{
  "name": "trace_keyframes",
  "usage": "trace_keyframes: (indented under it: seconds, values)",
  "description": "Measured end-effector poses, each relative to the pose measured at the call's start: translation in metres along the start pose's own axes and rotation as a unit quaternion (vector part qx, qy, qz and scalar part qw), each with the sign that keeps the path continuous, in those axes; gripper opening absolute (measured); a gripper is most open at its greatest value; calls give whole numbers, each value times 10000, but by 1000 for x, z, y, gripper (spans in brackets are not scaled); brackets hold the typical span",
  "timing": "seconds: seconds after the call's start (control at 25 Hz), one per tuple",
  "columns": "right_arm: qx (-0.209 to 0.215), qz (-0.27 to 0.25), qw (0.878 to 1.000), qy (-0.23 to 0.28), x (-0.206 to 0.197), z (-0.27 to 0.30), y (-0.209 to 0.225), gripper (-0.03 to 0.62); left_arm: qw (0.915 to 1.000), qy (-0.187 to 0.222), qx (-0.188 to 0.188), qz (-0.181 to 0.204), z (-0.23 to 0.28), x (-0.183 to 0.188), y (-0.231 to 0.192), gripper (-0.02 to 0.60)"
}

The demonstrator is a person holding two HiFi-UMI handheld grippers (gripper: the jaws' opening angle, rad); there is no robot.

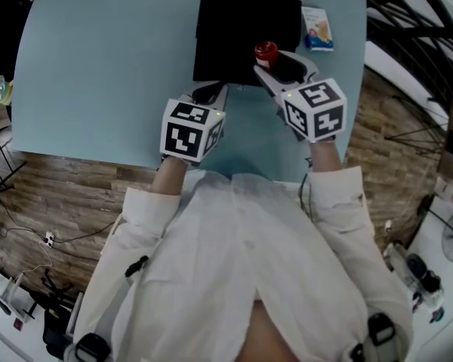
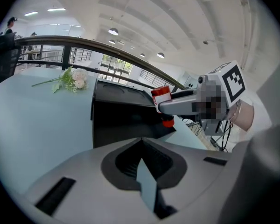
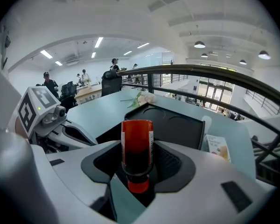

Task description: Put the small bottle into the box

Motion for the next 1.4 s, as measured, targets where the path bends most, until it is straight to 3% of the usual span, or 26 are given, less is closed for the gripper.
trace_keyframes:
  seconds: [0.72,1.4]
  values:
    - [123,-1160,9890,-915,2,50,10,202,9992,-181,-76,-339,18,-17,-8,3]
    - [191,-1632,9715,-1710,-2,79,2,202,9980,-316,-205,-499,28,-22,-22,3]
Point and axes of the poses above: the fingertips, and each gripper's own axes: z forward along the fingers, y to its right, x out of its top, the point moved 7 cm from there along -z, backward along the fingers, and after that the axes turned 11 degrees about -y, right-handed, at the moved point
